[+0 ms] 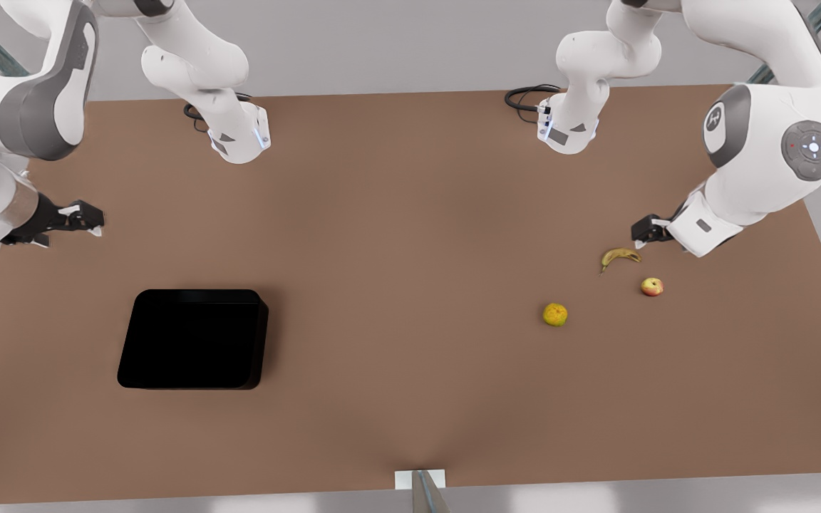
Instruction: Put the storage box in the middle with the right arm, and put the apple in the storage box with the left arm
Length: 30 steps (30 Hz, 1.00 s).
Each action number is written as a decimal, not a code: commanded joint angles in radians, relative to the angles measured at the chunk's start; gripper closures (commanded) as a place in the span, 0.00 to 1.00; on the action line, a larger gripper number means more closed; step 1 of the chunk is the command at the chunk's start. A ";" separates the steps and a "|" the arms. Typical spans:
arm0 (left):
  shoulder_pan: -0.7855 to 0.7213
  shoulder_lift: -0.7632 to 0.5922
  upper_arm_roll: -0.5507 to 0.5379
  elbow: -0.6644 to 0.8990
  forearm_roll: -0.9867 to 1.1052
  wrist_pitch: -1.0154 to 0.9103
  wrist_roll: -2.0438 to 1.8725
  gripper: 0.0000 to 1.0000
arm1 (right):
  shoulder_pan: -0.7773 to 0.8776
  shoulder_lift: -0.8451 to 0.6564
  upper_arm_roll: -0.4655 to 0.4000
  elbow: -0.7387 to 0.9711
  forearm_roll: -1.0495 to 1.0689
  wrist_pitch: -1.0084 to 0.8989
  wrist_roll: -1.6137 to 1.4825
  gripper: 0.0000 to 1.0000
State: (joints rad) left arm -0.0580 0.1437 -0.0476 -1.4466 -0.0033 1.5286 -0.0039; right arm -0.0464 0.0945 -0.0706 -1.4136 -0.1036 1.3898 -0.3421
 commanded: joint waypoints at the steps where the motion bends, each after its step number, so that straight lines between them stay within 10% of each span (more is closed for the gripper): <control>1: -0.003 0.000 0.000 0.000 0.002 0.001 -0.001 0.00 | 0.005 0.002 0.002 -0.001 0.001 0.000 0.002 0.00; 6: -0.003 0.046 0.061 0.005 0.005 -0.034 -0.129 0.00 | 0.003 0.142 -0.008 -0.063 -0.001 0.115 0.133 0.00; 12: 0.053 0.221 0.333 -0.009 -0.762 -0.007 -0.878 0.00 | -0.017 0.152 -0.046 -0.493 0.009 0.693 0.138 0.00; 17: 0.001 0.182 0.529 -0.414 -1.368 0.148 -0.819 0.00 | -0.017 0.298 -0.080 -0.462 0.050 0.787 0.137 0.00; 30: -0.013 0.246 0.549 -0.508 -1.256 0.028 -0.653 0.00 | -0.017 0.444 -0.146 -0.449 0.094 0.887 0.123 0.00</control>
State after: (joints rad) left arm -0.0706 0.3993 0.5016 -1.9579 -1.2901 1.5579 -0.6442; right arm -0.0646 0.5412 -0.2176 -1.8623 -0.0084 2.2764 -0.2193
